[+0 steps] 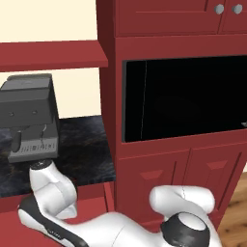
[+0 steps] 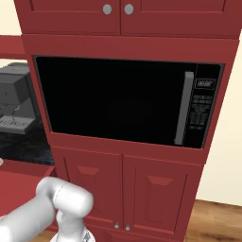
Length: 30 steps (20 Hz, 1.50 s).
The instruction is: Take the pizza cutter from the drawer on the left and place it on the dining counter for cutting.
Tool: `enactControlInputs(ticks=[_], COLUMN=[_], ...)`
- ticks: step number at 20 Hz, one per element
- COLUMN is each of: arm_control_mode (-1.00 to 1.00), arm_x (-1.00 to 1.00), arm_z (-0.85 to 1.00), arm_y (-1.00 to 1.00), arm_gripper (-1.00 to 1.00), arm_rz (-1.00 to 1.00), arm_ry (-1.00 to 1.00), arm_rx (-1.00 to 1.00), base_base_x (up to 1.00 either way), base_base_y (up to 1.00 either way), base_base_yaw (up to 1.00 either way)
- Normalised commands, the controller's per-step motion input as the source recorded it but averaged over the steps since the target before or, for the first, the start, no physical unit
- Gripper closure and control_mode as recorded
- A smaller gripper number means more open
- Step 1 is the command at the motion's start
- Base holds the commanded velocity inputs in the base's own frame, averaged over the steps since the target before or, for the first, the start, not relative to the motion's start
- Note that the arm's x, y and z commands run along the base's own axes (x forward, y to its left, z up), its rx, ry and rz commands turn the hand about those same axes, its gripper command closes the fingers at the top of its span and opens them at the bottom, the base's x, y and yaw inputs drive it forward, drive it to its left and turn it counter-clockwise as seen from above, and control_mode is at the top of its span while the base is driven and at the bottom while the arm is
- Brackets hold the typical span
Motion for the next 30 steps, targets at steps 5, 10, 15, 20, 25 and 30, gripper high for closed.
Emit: enactControlInputs(ticks=[5,10,15,20,25,30], arm_control_mode=[-1.00,-1.00,-1.00,-1.00,-1.00,-1.00], arm_x=[-0.09,-0.08,-0.34,-0.46,-0.41,-0.01], arm_z=[0.81,0.76,0.66,0.63,0.55,0.47], arm_y=[-0.32,-0.53,-0.67,-0.79,-0.87,-0.84], arm_gripper=[1.00,1.00,1.00,1.00,1.00,1.00], arm_rz=[0.00,0.00,0.00,0.00,0.00,-0.04], arm_ry=[-0.05,-0.03,0.00,0.00,0.00,0.00], arm_rx=[-0.01,0.00,0.00,0.00,0.00,0.00], base_base_x=[0.00,0.00,0.00,0.00,0.00,0.00], base_base_y=[0.00,0.00,0.00,0.00,0.00,0.00], base_base_yaw=[0.00,0.00,0.00,0.00,0.00,0.00])
